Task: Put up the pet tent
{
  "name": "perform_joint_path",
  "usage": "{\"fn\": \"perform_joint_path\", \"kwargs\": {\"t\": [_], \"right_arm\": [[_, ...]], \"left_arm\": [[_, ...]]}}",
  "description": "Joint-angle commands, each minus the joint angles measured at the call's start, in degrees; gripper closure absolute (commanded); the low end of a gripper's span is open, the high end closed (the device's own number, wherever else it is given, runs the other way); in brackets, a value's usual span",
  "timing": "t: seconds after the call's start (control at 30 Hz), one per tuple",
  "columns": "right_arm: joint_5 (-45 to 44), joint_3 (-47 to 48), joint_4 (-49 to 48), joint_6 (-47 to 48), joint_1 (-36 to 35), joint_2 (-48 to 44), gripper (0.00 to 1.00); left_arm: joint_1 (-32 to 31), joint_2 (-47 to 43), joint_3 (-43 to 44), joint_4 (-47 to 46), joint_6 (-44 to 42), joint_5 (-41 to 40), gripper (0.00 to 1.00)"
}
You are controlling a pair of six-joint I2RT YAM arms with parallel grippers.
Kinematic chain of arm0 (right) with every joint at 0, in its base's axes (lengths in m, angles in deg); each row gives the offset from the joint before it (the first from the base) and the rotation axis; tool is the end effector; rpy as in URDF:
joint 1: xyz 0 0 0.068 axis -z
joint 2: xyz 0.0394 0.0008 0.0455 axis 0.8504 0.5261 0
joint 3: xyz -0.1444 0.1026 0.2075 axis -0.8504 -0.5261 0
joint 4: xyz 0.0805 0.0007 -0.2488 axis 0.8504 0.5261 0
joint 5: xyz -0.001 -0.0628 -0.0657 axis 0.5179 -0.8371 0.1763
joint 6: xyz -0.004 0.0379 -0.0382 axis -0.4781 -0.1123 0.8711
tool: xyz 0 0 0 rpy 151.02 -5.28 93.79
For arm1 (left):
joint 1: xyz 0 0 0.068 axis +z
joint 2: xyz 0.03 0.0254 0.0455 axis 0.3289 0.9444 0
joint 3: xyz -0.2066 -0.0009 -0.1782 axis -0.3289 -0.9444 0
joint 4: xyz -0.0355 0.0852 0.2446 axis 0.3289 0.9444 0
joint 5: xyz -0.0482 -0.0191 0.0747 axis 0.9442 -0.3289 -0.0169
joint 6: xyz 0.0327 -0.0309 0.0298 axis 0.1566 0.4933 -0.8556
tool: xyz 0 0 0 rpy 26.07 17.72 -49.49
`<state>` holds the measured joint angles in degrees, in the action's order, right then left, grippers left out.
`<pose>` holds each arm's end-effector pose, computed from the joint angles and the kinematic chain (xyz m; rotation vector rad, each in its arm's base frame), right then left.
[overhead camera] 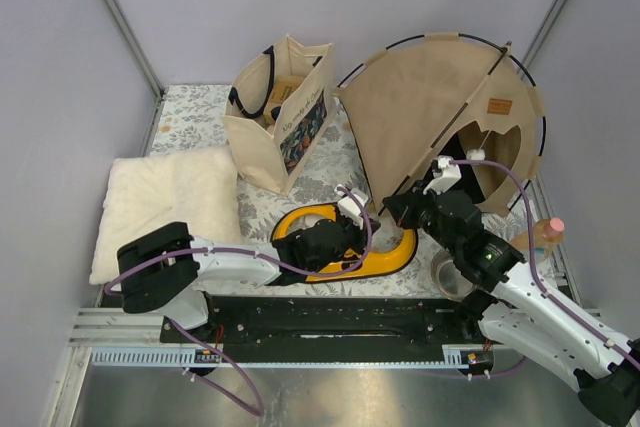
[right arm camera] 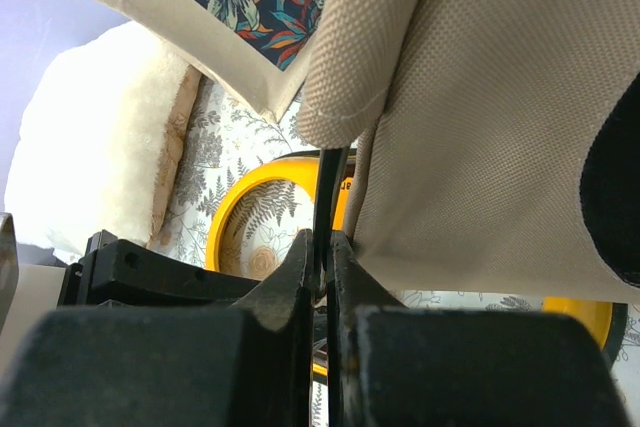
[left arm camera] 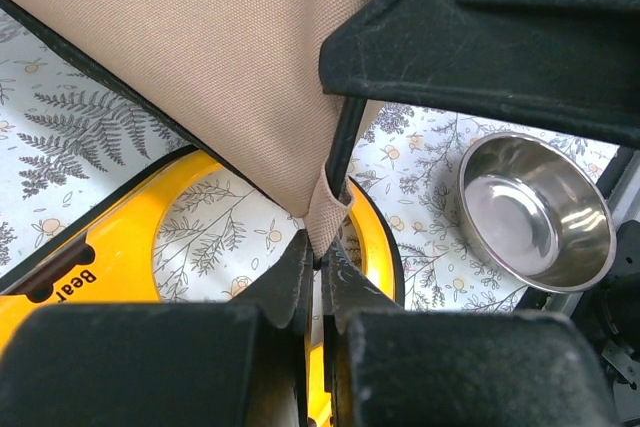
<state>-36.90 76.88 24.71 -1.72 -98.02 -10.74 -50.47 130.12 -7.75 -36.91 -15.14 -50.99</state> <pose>0.1387 0.1080 0.2865 0.0096 1.9285 0.7280 0.1239 -0.2998 0.2149 0.5457 1.7564 -0.8043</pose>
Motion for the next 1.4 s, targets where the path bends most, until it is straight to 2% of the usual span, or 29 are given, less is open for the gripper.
{"fn": "perform_joint_path", "kwargs": {"t": [0.0,0.27,0.37,0.5,0.57,0.7,1.0,1.07,1.2,1.27,1.37], "right_arm": [[-1.5,-0.5,-4.4,3.6,0.4,0.3,1.00],[13.1,-2.4,-9.5,4.7,0.3,1.9,1.00],[9.4,-2.5,-7.1,6.0,0.3,1.2,1.00],[-2.4,-2.0,-2.2,6.2,0.3,0.6,1.00],[-4.5,-2.1,-1.5,6.5,0.3,0.3,1.00],[-2.7,-2.2,-2.1,6.7,0.4,0.5,1.00],[13.8,-4.5,-9.8,7.5,0.3,2.5,1.00],[11.6,-4.4,-9.6,7.5,0.3,2.6,1.00],[-2.3,-3.5,-3.8,6.7,0.3,2.7,1.00],[-2.9,-3.7,-3.7,7.4,0.4,2.5,1.00],[1.8,-4.1,-5.5,8.1,0.4,3.1,1.00]], "left_arm": [[-0.3,-3.6,1.1,-1.3,-0.9,-0.1,1.00],[-0.3,-3.1,3.0,-0.2,-2.7,0.0,1.00],[-0.3,-3.7,3.2,0.6,-3.9,-1.2,1.00],[-0.3,-4.4,3.6,2.0,-4.5,-1.6,1.00],[-0.3,-4.4,3.7,2.3,-4.6,-1.7,1.00],[-0.3,-4.4,3.6,2.3,-4.5,-2.0,1.00],[-0.3,-4.0,4.5,2.1,-5.1,-0.2,1.00],[-0.3,-4.1,4.5,2.2,-5.5,0.1,1.00],[-0.3,-4.5,4.6,2.5,-5.6,-0.4,1.00],[-0.3,-4.5,4.6,2.7,-5.7,-0.8,1.00],[-0.1,-4.4,5.1,3.1,-5.8,-0.8,1.00]]}}
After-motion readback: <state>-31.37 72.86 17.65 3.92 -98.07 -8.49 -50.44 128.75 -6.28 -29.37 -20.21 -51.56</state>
